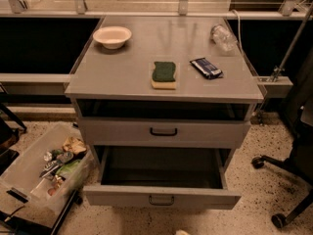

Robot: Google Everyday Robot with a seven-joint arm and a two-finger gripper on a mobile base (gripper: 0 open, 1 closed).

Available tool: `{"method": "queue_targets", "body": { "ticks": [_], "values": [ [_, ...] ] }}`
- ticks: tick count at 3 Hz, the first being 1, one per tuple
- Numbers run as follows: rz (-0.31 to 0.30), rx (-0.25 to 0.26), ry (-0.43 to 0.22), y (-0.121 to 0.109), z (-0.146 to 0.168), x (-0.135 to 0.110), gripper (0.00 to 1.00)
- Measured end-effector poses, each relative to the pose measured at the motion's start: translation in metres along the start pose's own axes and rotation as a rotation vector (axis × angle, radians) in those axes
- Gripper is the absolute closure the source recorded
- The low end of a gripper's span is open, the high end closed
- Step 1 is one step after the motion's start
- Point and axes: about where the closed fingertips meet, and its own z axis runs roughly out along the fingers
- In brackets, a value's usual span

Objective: Open middle drawer

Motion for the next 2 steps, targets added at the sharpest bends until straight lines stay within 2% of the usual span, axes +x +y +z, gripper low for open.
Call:
{"method": "queue_targets", "body": {
  "ticks": [1,2],
  "values": [
    [0.032,0.035,-0.008,0.059,-0.056,0.019,0.71],
    [0.111,0.104,0.046,0.113,-0.12,0.06,0.71]
  ]
}}
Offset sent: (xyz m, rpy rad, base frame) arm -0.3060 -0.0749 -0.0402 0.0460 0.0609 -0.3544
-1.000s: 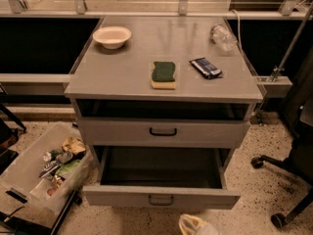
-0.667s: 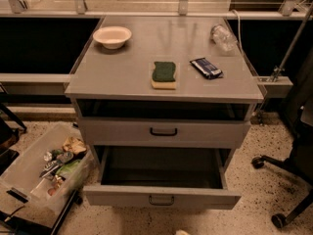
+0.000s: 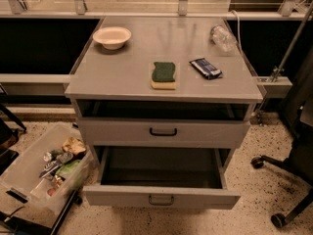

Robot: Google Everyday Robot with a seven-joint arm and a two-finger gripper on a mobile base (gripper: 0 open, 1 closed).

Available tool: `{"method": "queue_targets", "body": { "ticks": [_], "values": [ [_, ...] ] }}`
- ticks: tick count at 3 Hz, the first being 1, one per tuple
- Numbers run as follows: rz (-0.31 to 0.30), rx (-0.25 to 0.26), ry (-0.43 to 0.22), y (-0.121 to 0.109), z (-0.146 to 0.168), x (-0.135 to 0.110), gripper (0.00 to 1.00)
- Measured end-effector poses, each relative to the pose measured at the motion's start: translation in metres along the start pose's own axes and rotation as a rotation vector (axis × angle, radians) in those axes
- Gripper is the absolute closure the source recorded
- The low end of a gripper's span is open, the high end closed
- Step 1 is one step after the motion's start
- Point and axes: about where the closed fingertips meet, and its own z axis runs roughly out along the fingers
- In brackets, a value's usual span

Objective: Open middle drawer

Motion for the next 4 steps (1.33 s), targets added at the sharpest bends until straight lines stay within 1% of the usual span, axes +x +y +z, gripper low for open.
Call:
{"method": "queue_targets", "body": {
  "ticks": [1,2,3,4],
  "values": [
    [0.011,0.005,-0.002,0.0146,-0.0163,0.0086,0.54],
    [0.015,-0.01,-0.006,0.0226,-0.0171,0.0078,0.31],
    [0.015,-0.01,-0.006,0.0227,-0.0171,0.0078,0.08],
    [0.015,-0.01,-0.006,0.0227,-0.0171,0.0078,0.0]
  ]
}}
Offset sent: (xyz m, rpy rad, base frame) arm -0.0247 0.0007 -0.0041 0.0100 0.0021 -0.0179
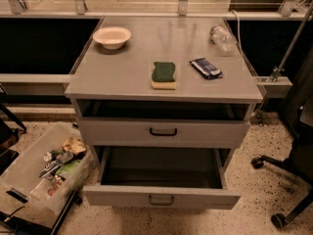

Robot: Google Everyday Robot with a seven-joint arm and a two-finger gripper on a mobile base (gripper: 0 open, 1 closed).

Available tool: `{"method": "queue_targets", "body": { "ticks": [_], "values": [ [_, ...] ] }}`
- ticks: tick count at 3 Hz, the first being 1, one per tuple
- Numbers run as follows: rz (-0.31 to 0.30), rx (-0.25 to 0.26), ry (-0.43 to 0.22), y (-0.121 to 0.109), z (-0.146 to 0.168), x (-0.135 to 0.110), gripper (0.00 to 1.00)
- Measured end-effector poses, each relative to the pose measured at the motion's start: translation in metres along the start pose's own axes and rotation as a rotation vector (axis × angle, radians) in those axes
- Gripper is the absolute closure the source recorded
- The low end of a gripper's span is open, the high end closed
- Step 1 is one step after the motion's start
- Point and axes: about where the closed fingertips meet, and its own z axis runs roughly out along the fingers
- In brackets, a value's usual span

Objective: Open middle drawer

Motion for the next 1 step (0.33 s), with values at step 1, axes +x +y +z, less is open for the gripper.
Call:
{"method": "queue_targets", "body": {
  "ticks": [1],
  "values": [
    [0.0,0.0,0.0,0.0,0.0,0.0,0.0]
  ]
}}
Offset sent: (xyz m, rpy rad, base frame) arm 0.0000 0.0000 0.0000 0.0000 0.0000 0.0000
